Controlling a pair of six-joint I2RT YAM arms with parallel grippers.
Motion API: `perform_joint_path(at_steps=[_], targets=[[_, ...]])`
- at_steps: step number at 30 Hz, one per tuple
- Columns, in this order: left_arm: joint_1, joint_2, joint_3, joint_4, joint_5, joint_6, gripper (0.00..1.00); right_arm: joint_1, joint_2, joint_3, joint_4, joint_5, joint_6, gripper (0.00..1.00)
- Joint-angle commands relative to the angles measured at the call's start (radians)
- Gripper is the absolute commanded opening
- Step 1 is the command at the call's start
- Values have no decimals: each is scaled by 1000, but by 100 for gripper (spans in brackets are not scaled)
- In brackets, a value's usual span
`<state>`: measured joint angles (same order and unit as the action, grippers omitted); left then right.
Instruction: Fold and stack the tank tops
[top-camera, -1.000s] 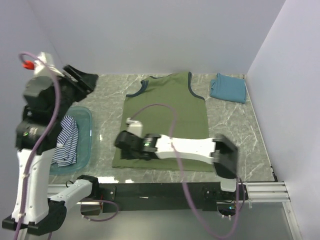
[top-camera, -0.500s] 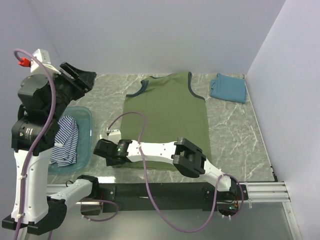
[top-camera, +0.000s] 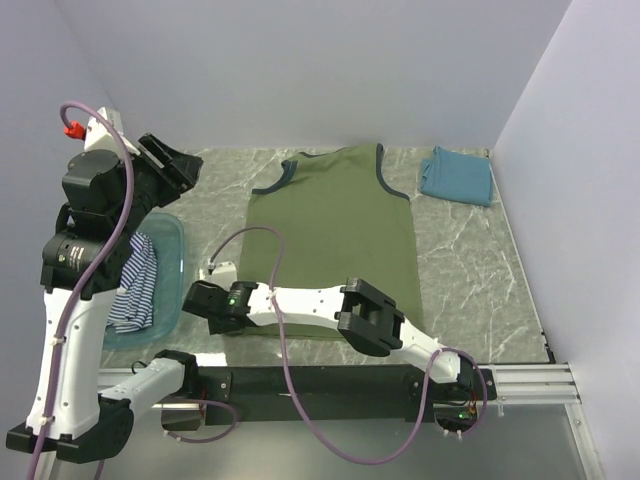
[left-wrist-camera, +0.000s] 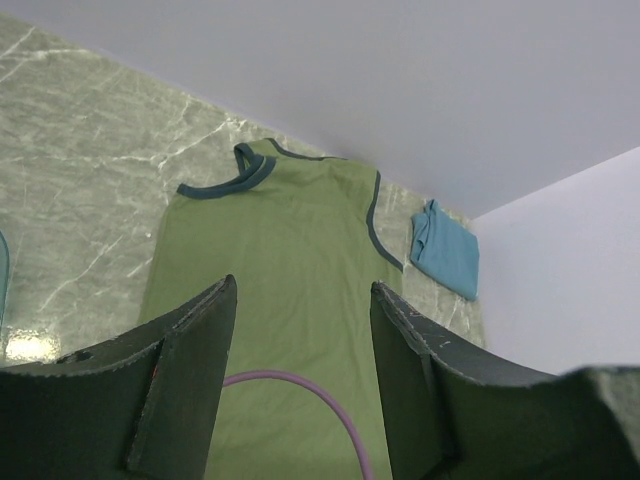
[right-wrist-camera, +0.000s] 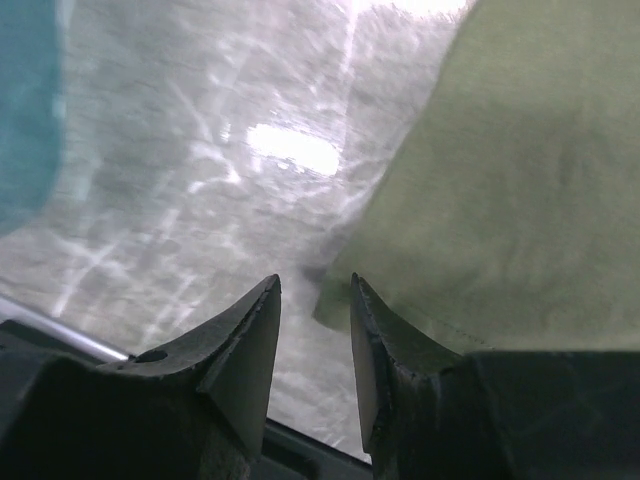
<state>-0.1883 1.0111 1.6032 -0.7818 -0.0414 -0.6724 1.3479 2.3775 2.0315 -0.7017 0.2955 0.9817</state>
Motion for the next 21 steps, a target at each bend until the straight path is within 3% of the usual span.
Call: perform_joint_path(at_steps=[1, 6, 9, 11, 12, 14, 21], targets=[[4, -8, -6, 50, 12, 20, 61, 11, 28, 36, -38, 18, -5, 41], [6, 6, -11, 50, 8, 25, 61, 13, 19, -22, -47, 36, 2, 39], [6, 12, -26, 62, 5, 23, 61, 14, 5, -65, -27, 34, -8, 20], [4, 18, -43, 73, -3, 22, 61, 19, 14, -66, -50, 34, -20, 13], [6, 21, -49, 76, -9, 19, 61, 19, 12, -74, -53, 24, -29, 4], [6, 33, -77, 90, -18, 19, 61, 19, -36, -114, -30, 17, -34, 0], [16, 118, -245, 211, -40, -21, 62, 23, -481, -680, 284, -94, -63, 0]])
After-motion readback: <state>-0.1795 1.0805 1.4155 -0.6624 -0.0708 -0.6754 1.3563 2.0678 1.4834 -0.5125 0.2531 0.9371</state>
